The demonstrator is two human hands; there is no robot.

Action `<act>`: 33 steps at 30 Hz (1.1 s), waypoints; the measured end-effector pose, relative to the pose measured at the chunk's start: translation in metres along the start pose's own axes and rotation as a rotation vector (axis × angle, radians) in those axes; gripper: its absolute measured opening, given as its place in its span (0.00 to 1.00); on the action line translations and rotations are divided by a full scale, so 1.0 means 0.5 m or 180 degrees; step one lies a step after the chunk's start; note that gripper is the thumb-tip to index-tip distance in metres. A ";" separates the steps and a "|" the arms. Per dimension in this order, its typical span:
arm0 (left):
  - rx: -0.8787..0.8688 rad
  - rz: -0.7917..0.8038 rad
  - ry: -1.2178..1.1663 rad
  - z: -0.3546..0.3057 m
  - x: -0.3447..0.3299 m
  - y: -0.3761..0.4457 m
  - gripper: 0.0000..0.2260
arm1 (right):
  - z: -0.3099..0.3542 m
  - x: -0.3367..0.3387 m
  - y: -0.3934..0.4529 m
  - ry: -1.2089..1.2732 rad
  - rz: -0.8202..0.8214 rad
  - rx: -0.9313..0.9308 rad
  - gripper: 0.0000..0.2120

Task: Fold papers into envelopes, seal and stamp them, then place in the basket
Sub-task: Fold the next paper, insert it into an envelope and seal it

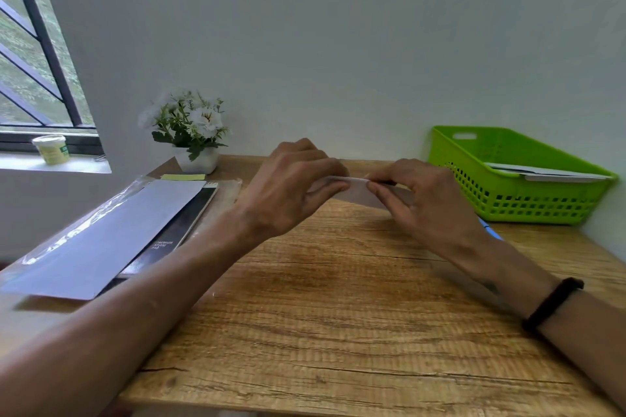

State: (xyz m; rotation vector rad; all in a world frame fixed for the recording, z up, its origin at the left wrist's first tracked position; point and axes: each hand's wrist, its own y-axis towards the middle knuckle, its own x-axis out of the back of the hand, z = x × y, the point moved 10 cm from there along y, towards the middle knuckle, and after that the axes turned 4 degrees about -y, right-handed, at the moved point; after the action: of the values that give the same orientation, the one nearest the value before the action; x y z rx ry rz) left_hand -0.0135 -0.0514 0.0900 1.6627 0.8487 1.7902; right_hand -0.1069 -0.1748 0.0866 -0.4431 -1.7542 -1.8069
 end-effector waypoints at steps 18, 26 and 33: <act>0.0255 -0.0141 0.0122 0.055 0.029 -0.006 0.09 | -0.043 0.006 0.001 -0.0092 0.0047 -0.0354 0.06; 0.0747 -0.0180 -0.0265 0.121 0.039 -0.017 0.09 | -0.146 0.026 -0.012 0.0712 -0.0144 -0.1595 0.04; 0.1240 -0.0506 -0.0563 0.165 0.062 -0.029 0.08 | -0.196 0.037 -0.030 0.1475 -0.0504 -0.2225 0.07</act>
State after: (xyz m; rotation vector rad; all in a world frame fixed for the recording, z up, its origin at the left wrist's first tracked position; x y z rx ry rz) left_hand 0.0658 -0.0121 0.1022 1.8969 1.2688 1.4092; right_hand -0.1154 -0.2749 0.0778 -0.1226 -0.8397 -2.3820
